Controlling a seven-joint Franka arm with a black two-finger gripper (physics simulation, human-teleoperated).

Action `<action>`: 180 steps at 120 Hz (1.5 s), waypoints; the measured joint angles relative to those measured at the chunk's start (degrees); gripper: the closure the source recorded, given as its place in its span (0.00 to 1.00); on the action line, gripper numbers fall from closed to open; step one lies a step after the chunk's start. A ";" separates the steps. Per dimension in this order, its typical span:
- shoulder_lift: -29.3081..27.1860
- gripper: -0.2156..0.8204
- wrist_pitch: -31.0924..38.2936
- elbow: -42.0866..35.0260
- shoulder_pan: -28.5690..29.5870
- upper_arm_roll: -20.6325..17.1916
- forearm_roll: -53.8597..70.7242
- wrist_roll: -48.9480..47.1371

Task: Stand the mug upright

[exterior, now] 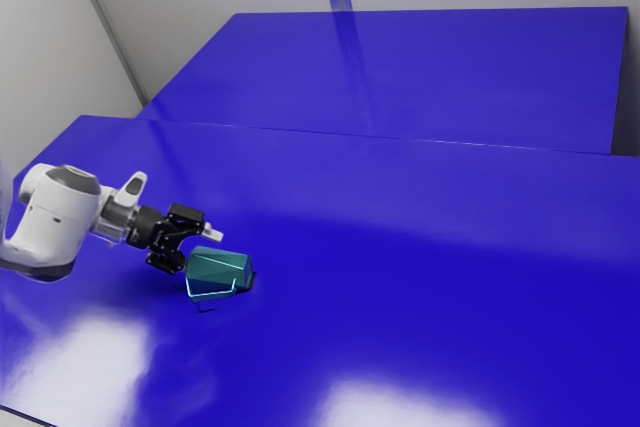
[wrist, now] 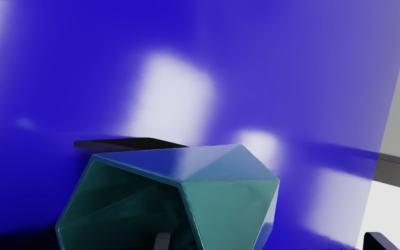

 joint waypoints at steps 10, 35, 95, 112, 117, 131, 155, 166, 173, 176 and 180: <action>0.02 0.45 -0.11 0.16 0.06 -0.21 -0.54 0.74; 0.02 0.82 -0.27 0.70 0.48 -0.34 -0.94 2.21; -6.15 0.95 -2.69 2.52 1.84 -3.98 1.64 2.92; -7.92 0.95 -2.55 8.97 1.09 -8.72 15.72 -0.23; -8.01 0.96 -2.15 10.28 0.21 -9.97 20.11 -1.22; -8.06 0.96 -0.43 12.63 -0.66 -13.39 31.72 -3.95; -7.77 0.96 2.94 15.43 -0.21 -18.58 49.45 -9.41; -7.34 0.96 5.33 15.35 -0.91 -19.59 54.10 -11.65; -6.63 0.96 7.03 14.79 -1.12 -19.77 55.77 -12.93; -6.32 0.96 7.72 14.51 -1.15 -19.82 56.40 -13.46; -5.89 0.96 8.58 14.20 -1.18 -19.85 57.08 -14.12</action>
